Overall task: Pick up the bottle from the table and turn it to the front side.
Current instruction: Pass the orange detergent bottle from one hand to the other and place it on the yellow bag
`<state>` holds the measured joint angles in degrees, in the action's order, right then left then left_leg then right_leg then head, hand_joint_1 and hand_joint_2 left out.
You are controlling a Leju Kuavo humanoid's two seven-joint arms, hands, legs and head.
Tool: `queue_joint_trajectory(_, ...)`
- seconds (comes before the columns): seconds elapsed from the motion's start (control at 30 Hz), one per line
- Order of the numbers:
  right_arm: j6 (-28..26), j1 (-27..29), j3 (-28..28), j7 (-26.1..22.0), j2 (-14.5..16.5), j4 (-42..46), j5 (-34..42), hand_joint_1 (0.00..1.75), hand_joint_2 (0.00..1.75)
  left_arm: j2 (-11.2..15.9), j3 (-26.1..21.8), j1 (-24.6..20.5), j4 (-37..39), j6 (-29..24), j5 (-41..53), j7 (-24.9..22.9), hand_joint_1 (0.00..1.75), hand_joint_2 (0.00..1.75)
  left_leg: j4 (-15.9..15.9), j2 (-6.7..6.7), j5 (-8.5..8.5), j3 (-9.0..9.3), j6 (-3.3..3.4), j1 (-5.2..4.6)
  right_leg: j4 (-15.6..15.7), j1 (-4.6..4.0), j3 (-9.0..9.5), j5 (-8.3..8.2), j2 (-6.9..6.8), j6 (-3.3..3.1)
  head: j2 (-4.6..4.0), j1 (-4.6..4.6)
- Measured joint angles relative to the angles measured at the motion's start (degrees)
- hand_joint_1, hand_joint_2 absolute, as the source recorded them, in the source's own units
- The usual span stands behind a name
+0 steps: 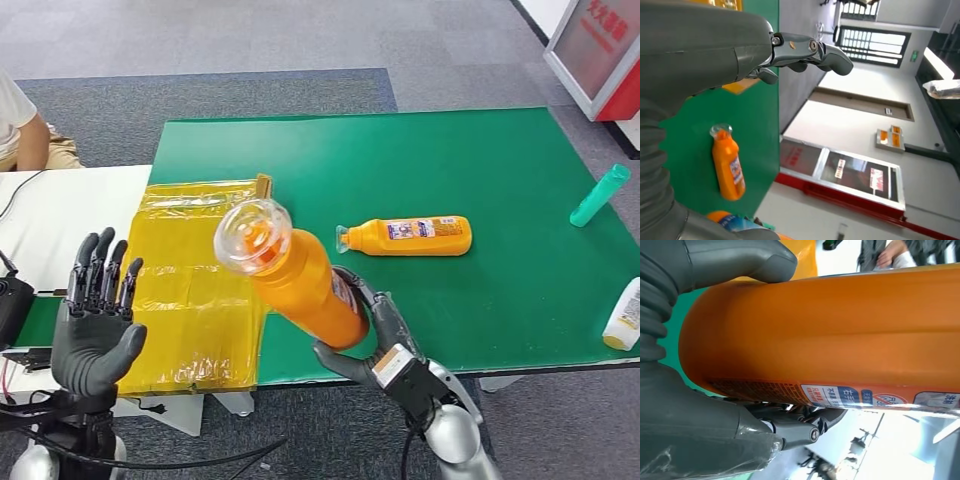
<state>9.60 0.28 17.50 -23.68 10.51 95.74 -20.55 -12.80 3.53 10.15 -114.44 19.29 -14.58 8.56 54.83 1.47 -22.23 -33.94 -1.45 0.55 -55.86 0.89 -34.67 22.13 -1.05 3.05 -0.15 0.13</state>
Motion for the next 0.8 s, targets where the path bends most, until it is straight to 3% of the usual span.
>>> queue_joint_trajectory(0.4, -5.01, -2.28, 5.33, -0.57, -0.22, -2.40, -5.12, 1.75, 1.75, 1.02, 11.33, -7.73, 6.15, -0.04, -4.22, -3.52, 0.00, 1.75, 0.01, 0.00, -0.02, -0.02, -0.01, 0.00, 0.00, 0.00, -0.03, 0.01, 0.00, 0.00, 0.00, 0.00)
queue_joint_trajectory(0.8, -9.40, -3.78, 5.55, 0.67, -0.36, -6.25, -10.89, 1.75, 1.75, 3.47, 23.06, -11.34, 11.21, -0.99, 12.04, -5.18, 0.00, 1.75, 0.01, 0.00, -0.04, -0.05, 0.01, 0.00, 0.00, 0.00, -0.04, 0.01, 0.01, 0.01, 0.00, 0.00)
